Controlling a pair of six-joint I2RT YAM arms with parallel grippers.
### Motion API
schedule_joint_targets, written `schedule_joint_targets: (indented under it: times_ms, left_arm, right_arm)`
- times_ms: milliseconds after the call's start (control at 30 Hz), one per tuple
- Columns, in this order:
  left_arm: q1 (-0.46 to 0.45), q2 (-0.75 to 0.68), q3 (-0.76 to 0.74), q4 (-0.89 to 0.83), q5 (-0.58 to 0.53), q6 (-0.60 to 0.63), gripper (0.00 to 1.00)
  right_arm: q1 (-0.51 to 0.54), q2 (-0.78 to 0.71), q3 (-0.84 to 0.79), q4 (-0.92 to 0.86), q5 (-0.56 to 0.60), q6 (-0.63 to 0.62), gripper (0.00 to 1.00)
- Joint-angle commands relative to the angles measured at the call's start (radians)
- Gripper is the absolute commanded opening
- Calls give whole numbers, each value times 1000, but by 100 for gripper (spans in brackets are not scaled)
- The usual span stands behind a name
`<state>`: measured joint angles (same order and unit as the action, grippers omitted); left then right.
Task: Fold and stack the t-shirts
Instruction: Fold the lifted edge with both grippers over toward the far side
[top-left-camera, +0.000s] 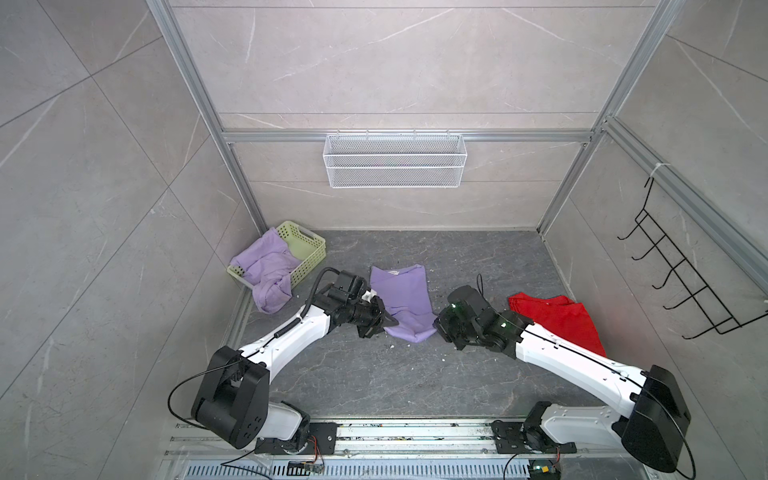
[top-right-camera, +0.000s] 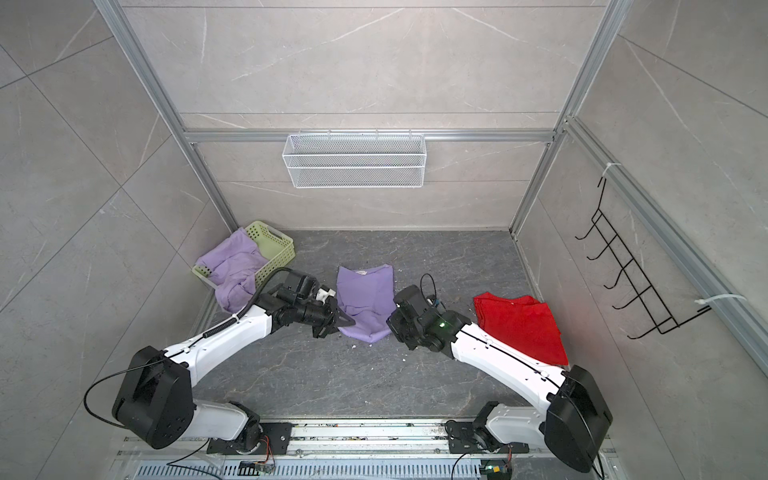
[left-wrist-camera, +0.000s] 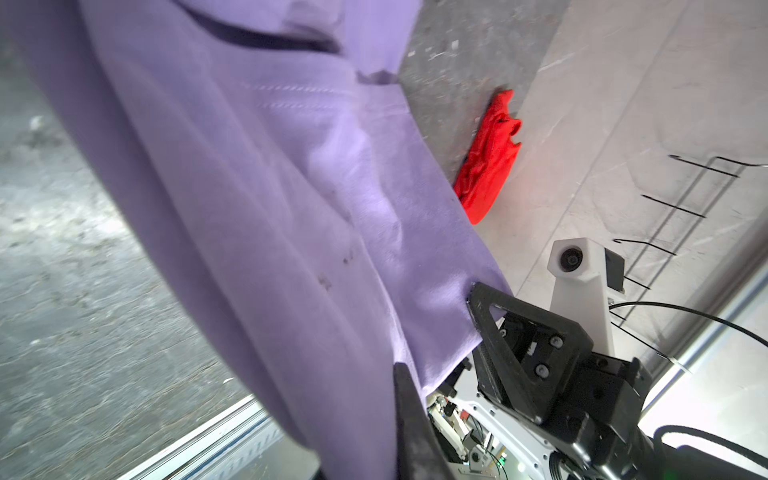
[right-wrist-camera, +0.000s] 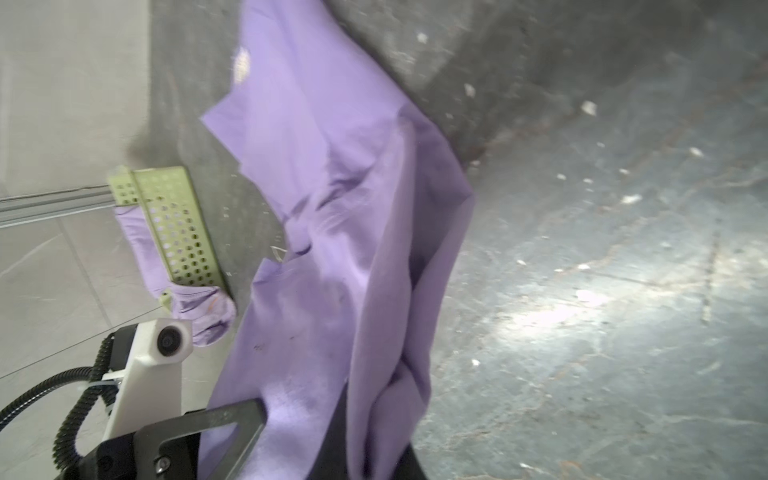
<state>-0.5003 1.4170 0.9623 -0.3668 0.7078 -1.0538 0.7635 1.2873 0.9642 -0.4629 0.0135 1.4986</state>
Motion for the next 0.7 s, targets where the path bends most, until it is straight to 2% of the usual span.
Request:
schedule_joint_targets:
  times_ms: [0,333,667]
  left_arm:
    - [15,47,85,-9,2,36,11]
    - [118,239,213,117,38,-3,11]
    - [216,479,382,194,76,-47,11]
  right_arm:
    - [3,69,108,-52,64,-96,11]
    - [-59,324,365,-3,92,-182,11]
    - [-176,573,555,63,37,-194,12]
